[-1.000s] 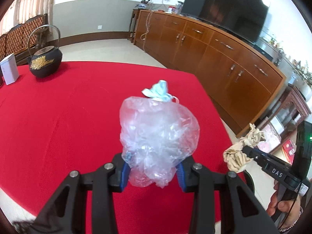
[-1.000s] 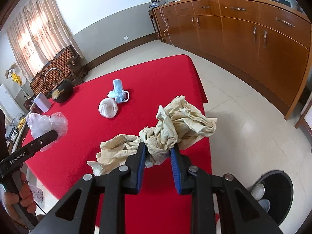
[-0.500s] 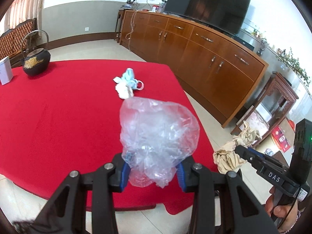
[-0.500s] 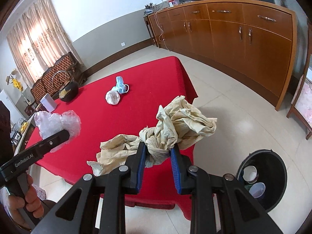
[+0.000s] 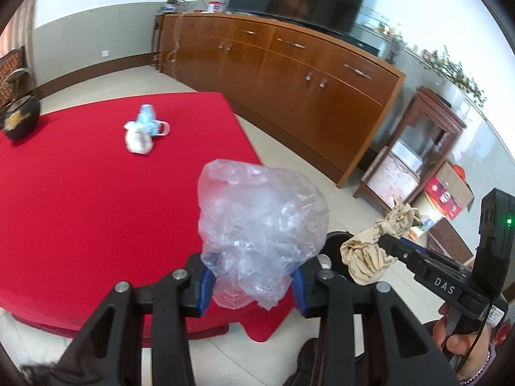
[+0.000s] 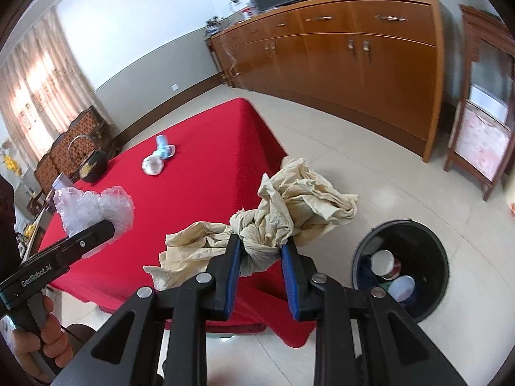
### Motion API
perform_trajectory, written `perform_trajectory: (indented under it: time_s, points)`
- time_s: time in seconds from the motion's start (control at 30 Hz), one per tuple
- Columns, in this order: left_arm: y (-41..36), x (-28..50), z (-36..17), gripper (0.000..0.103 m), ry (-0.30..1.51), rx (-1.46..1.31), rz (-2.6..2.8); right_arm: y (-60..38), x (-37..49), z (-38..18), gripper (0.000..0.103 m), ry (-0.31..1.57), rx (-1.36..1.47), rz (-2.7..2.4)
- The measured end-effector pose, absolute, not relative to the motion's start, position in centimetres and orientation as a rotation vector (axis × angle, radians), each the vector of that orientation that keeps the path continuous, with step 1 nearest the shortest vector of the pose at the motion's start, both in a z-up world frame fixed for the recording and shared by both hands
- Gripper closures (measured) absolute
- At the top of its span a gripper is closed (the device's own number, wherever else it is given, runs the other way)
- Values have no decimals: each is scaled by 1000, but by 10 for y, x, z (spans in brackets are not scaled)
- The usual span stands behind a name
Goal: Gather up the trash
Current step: 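Lift the clear bag and beige cloth and carry them toward the black bin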
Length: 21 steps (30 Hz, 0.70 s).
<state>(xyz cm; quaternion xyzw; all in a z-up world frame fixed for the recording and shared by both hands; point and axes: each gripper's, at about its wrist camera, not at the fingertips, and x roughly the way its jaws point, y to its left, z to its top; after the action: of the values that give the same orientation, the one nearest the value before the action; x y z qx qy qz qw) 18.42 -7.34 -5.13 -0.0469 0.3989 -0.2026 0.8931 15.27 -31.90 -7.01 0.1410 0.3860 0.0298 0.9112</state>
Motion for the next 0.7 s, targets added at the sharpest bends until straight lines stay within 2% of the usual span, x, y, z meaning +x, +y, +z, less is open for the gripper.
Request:
perform_trajectory:
  time_s: [0.37, 0.7]
  points:
    - [-162, 175, -62, 62, 856, -13, -585, -408, 114, -83, 76, 776, 365, -122]
    - [-239, 171, -84, 62, 912, 42, -677, -481, 100, -121, 76, 788, 424, -265]
